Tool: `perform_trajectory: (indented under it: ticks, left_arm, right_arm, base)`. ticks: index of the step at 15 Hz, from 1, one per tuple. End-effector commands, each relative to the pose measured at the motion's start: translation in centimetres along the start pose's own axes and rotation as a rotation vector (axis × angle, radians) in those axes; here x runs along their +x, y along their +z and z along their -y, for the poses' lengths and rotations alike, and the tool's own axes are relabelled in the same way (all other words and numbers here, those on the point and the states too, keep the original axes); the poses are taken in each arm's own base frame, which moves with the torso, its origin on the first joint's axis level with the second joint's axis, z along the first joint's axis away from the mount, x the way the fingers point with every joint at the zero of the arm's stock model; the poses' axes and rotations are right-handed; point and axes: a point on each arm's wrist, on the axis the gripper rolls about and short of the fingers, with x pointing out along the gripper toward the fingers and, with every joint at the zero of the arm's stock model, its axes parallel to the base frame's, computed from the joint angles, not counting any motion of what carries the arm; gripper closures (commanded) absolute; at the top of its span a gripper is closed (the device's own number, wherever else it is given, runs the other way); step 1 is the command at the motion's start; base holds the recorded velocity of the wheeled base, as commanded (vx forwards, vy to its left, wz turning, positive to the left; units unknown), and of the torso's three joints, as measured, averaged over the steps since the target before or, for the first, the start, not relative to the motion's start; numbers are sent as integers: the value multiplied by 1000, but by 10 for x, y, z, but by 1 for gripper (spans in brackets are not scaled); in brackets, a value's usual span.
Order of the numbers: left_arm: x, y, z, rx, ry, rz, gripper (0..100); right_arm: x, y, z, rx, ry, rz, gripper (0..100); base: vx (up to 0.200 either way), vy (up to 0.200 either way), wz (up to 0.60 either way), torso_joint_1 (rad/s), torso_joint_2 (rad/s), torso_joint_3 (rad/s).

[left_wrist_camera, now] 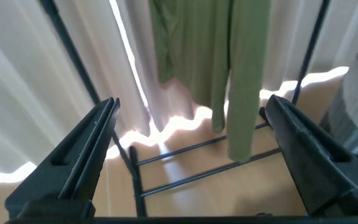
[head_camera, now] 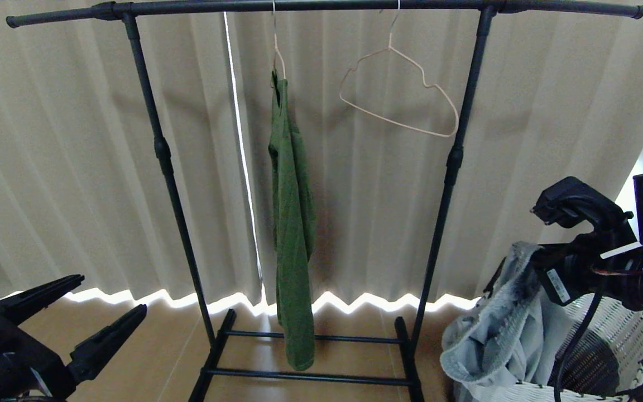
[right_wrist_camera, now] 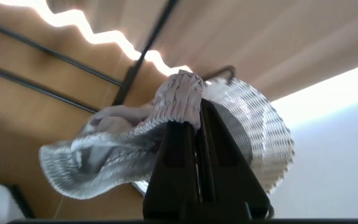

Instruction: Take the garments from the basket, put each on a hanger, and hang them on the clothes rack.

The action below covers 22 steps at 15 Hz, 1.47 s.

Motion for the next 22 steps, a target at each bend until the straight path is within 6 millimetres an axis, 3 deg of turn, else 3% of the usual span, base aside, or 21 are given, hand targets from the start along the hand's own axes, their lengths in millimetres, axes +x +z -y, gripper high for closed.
perform_trajectory:
  ticks: [1, 2, 5, 9, 13, 16, 18, 19, 20, 22]
  left_arm:
    - [-3, 1, 5, 5, -33, 22, 0]
    - [-2, 2, 8, 3, -62, 24, 0]
    - [4, 6, 15, 9, -135, 30, 0]
    - [35, 26, 14, 11, -165, 32, 0]
    - [59, 25, 28, 2, -258, -19, 0]
    - [85, 31, 68, -120, -416, -72, 0]
    - [103, 28, 89, -139, -440, -122, 0]
    - [103, 28, 90, -138, -442, -123, 0]
    - [116, 20, 109, -141, -457, -175, 0]
    - [117, 14, 123, -130, -498, -193, 0]
  right_arm:
    - [-3, 12, -3, -11, 12, 45, 100]
    - [-8, 27, -2, -37, 15, 103, 100]
    - [-7, 38, -11, -53, 62, 162, 100]
    - [-24, 77, -27, -58, 131, 324, 100]
    - [-25, 92, -44, -69, 192, 370, 100]
    - [-42, 107, -55, -54, 247, 455, 100]
    - [-53, 114, -66, -22, 316, 515, 100]
    - [-54, 114, -66, -22, 318, 515, 100]
    - [-60, 116, -74, -20, 375, 540, 100]
    - [-62, 118, -74, -22, 407, 557, 100]
  base:
    - [0, 0, 0, 0, 0, 0]
    - [0, 0, 0, 0, 0, 0]
    - [0, 0, 0, 0, 0, 0]
    - [0, 0, 0, 0, 0, 0]
    - [0, 0, 0, 0, 0, 0]
    - [0, 0, 0, 0, 0, 0]
    - [0, 0, 0, 0, 0, 0]
    - [0, 0, 0, 0, 0, 0]
    - [0, 0, 0, 0, 0, 0]
    - [0, 0, 0, 0, 0, 0]
